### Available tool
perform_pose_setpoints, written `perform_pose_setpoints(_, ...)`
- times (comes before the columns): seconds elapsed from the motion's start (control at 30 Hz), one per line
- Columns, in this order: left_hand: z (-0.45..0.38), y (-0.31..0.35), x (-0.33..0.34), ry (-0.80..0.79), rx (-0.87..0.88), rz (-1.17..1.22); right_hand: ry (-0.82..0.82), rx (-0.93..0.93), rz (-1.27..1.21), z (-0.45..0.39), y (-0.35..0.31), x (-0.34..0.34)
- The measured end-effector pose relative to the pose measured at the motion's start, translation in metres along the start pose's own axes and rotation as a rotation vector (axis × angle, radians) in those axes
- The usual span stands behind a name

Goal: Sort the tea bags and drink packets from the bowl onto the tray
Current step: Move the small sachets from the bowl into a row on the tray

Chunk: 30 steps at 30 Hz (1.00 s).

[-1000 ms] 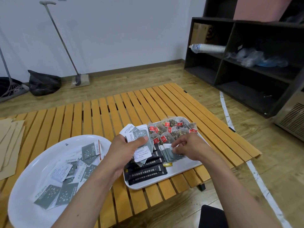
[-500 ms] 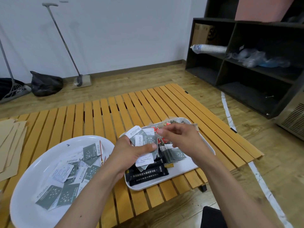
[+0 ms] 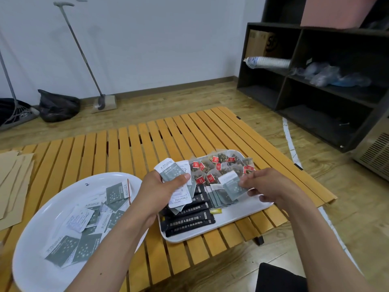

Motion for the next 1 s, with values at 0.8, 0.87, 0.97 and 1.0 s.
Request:
perform_pose_setpoints(0.8,0.002,-0.002,0.006,-0.009,-0.018,-0.047,0.079,0.032,0.515,-0.027,0.007,0.028)
perform_pose_setpoints(0.87,0.002,-0.002,0.006,-0.020,-0.018,-0.048,0.084,0.008,0.506,-0.026,0.004,0.025)
perform_pose_setpoints(0.97,0.003,-0.001,0.005,-0.037,-0.019,-0.066,0.075,-0.076,0.514,-0.021,-0.004,0.024)
perform_pose_setpoints(1.0,0.002,-0.001,0.005,-0.043,-0.030,-0.071,0.046,-0.089,0.523,-0.019,-0.006,0.027)
Point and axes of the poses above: each hand's wrist, its own z-axis away from the middle knuckle, its own x-axis out of the palm, y = z × x, the point moved 5 cm from there along -z, towards the middle knuckle, and after that the axes turned 10 degrees about -x, right-handed, at the moved point
